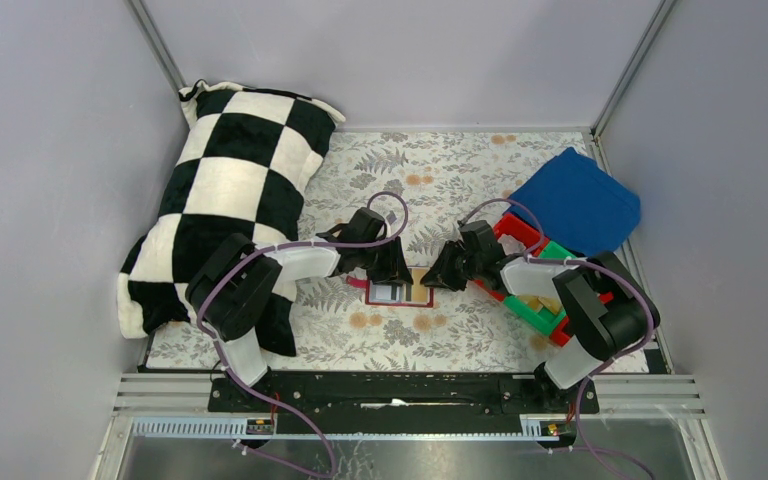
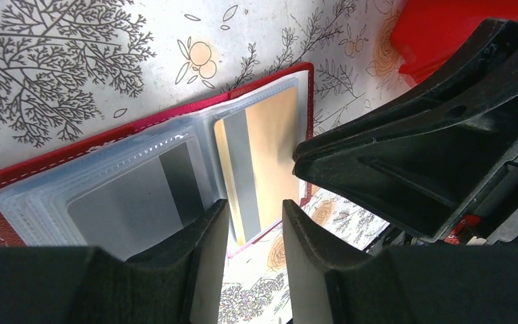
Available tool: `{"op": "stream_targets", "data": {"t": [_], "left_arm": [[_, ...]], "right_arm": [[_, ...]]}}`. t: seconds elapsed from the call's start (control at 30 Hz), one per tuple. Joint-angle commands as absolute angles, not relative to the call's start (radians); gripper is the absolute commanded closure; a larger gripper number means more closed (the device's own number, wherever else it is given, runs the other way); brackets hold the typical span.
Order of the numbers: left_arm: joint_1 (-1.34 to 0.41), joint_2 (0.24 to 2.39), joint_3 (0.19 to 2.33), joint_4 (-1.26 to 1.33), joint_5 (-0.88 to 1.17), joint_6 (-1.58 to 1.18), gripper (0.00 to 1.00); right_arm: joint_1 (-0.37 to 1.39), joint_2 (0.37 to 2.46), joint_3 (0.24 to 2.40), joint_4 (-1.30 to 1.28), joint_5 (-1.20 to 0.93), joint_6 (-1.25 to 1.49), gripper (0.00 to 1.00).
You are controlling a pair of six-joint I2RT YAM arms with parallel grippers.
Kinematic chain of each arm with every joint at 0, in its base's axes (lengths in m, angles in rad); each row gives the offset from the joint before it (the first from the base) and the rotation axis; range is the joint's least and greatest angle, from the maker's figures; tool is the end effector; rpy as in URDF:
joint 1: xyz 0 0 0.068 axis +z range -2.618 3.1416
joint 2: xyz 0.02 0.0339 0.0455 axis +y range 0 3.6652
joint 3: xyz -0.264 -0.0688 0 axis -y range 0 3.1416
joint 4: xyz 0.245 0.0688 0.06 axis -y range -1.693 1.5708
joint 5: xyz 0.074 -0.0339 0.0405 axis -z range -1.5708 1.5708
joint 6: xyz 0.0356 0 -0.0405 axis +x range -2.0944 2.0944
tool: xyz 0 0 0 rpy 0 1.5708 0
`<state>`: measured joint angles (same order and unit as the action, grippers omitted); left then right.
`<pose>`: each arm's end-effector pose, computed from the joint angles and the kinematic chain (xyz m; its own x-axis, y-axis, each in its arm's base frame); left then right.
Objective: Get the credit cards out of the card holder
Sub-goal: Remove the credit card from the card holder.
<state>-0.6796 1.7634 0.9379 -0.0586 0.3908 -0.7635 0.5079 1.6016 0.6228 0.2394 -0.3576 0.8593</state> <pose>0.2626 -0.2296 0.1506 -0.9662 -0.0412 -0.2543 0.1396 0.7460 -0.6512 0.2508 0.1538 0.1352 -0.9007 0.3107 -0.3038 0.0009 0.7005 0.7136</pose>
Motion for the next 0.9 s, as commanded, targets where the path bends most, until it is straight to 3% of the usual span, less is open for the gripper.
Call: {"op": "stream_targets", "data": {"t": [0.0,0.87], "left_arm": [[-0.673,1.777,0.923,-0.057,0.365,-0.741,0.61],[-0.666,1.800,0.898,-0.003,0.394,-0.764,0.74]], "right_arm": [[0.515,1.632,0.594,0.247,-0.333,0.862,0.76],[0.526,1.557,0.618,0.124,-0.262,0.770,0.75]]}}
